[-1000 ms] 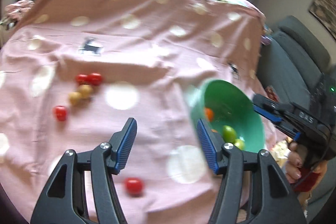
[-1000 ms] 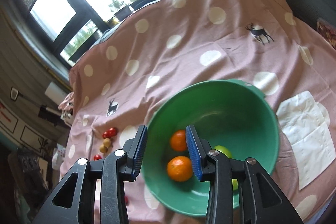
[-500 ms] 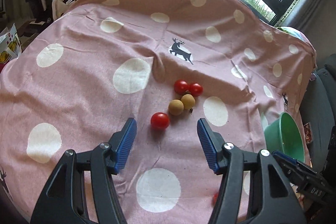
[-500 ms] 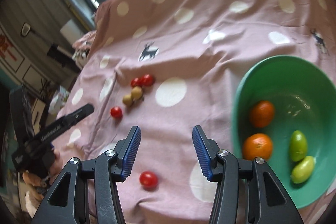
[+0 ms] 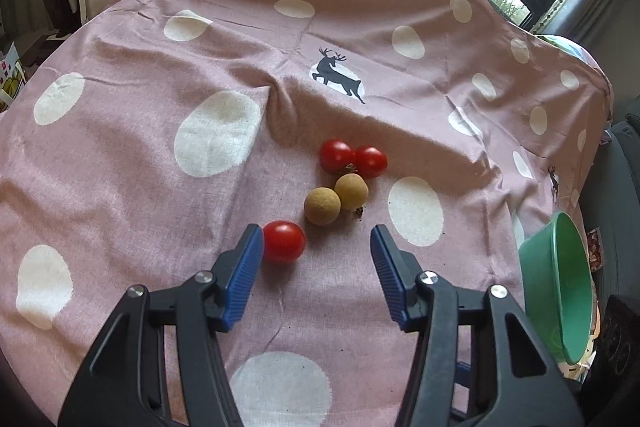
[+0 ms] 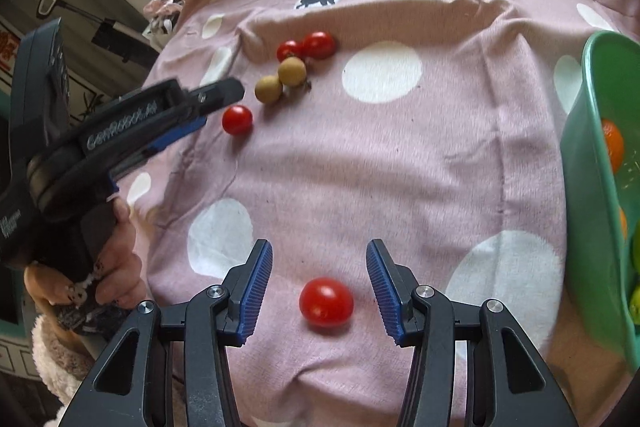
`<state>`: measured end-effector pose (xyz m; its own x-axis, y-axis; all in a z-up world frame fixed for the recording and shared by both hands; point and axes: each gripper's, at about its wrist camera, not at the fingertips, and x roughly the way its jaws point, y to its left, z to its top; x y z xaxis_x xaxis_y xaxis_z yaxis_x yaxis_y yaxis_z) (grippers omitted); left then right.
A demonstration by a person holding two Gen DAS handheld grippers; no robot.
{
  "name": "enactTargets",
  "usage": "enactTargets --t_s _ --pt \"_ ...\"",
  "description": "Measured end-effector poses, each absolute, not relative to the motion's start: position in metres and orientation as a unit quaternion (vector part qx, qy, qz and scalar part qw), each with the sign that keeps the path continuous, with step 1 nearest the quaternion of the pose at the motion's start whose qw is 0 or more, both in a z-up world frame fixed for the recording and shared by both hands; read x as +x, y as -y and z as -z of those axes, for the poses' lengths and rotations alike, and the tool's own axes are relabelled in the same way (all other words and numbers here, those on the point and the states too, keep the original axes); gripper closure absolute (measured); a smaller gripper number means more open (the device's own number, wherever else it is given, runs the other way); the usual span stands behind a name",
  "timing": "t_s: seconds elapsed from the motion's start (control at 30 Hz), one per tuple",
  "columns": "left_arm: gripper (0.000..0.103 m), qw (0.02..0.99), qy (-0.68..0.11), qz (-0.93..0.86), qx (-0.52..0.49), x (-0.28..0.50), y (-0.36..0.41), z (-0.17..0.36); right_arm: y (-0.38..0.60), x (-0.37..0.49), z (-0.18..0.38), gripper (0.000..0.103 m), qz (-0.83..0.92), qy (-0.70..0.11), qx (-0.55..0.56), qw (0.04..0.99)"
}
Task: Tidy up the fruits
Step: 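Move the right tool to a red cherry tomato while the left tool approaches another, then close the right tool on a cherry tomato while the left tool closes on another, then carry the tomato in the right tool to the bowl while the left tool carries its tomato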
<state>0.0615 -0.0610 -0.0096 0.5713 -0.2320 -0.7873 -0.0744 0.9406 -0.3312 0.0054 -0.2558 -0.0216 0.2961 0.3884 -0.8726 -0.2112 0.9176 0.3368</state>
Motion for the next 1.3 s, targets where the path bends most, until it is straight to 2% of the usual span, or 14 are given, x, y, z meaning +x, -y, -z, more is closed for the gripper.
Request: enactTargets --t_s 0.17,0.33,0.43,0.53,0.63,0.77,1.03,1.3 --pt "0.053 0.859 -0.477 0.038 -0.18 0.07 0.056 0.021 0.251 -0.004 0.031 0.051 -0.189 -0.574 0.055 0.795" --pt "0.058 0.859 -0.482 0.028 -0.172 0.072 0.058 0.026 0.25 -0.01 0.032 0.058 -0.182 -0.568 0.034 0.802" --pt "0.065 0.859 -0.485 0.022 -0.162 0.074 0.06 0.029 0.249 -0.011 0.033 0.063 -0.184 -0.569 0.028 0.801" --pt "0.068 0.862 -0.483 0.02 -0.156 0.073 0.061 0.029 0.247 -0.012 0.032 0.063 -0.187 -0.571 0.02 0.799" --pt "0.076 0.862 -0.485 0.019 -0.15 0.073 0.062 0.031 0.242 -0.014 0.032 0.064 -0.192 -0.57 0.01 0.799" --pt "0.076 0.865 -0.483 0.015 -0.138 0.072 0.064 0.032 0.236 -0.016 0.033 0.072 -0.189 -0.566 -0.009 0.802" --pt "0.076 0.86 -0.487 0.028 -0.151 0.067 0.064 0.027 0.235 -0.015 0.029 0.072 -0.193 -0.554 -0.005 0.81" --pt "0.076 0.875 -0.463 0.039 -0.133 0.051 0.081 0.01 0.26 0.002 0.021 0.072 -0.179 -0.54 0.059 0.82"
